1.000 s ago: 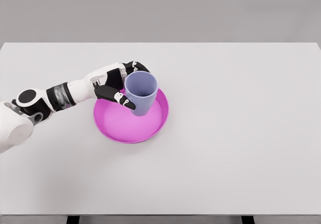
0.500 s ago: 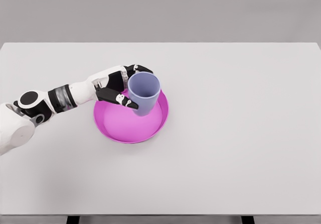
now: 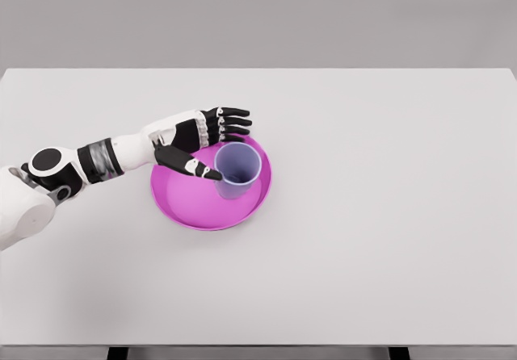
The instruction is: Flip the cup with left arm and place it on the plate
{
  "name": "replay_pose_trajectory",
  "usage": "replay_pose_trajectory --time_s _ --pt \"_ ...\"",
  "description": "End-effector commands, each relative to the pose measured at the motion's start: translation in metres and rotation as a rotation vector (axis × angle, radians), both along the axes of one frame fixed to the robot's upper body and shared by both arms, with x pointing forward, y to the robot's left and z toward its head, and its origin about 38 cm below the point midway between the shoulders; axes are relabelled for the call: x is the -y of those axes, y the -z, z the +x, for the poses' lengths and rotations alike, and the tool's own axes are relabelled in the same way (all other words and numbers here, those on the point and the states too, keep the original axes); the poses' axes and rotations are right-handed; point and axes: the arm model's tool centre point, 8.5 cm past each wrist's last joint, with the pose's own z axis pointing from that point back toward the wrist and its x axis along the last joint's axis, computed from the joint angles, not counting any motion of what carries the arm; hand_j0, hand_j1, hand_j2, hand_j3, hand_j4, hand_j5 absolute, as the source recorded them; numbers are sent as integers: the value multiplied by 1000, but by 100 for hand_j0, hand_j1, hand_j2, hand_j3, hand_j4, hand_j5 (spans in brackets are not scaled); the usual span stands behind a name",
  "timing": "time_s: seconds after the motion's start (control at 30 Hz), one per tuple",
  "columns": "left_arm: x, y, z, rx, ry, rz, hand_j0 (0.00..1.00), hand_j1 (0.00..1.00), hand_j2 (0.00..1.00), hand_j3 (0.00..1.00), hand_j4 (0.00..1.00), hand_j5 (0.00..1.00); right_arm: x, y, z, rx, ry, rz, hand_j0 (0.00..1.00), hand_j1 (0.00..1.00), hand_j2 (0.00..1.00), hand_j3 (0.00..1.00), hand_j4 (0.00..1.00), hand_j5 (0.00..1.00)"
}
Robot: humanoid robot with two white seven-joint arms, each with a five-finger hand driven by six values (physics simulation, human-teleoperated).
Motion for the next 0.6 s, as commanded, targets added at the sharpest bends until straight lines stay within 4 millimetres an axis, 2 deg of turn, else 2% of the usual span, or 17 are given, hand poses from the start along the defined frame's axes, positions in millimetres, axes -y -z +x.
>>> replay_pose_trajectory --time_s 0.0,0.2,0.33,0.43,0.5,0.57 --pt "0 0 -1 -2 -1 -5 99 99 99 99 99 99 0 0 0 0 0 0 100 100 100 100 100 100" --pt "-5 -1 -5 0 -2 -9 100 100 100 100 100 100 0 0 0 0 0 0 100 100 100 100 100 100" --pt "-15 -8 -6 22 -10 1 100 100 100 100 100 100 0 0 0 0 0 0 100 100 100 100 100 100" --pt "-38 -32 -3 108 -48 -15 100 100 100 100 100 100 0 0 0 0 0 0 100 100 100 100 100 100" --pt "-58 -57 -3 165 -75 -15 100 100 100 100 100 100 0 0 0 0 0 0 100 100 100 100 100 100" --pt "-85 -92 -12 271 -94 -5 100 100 100 100 100 100 0 0 0 0 0 0 100 100 100 100 100 100"
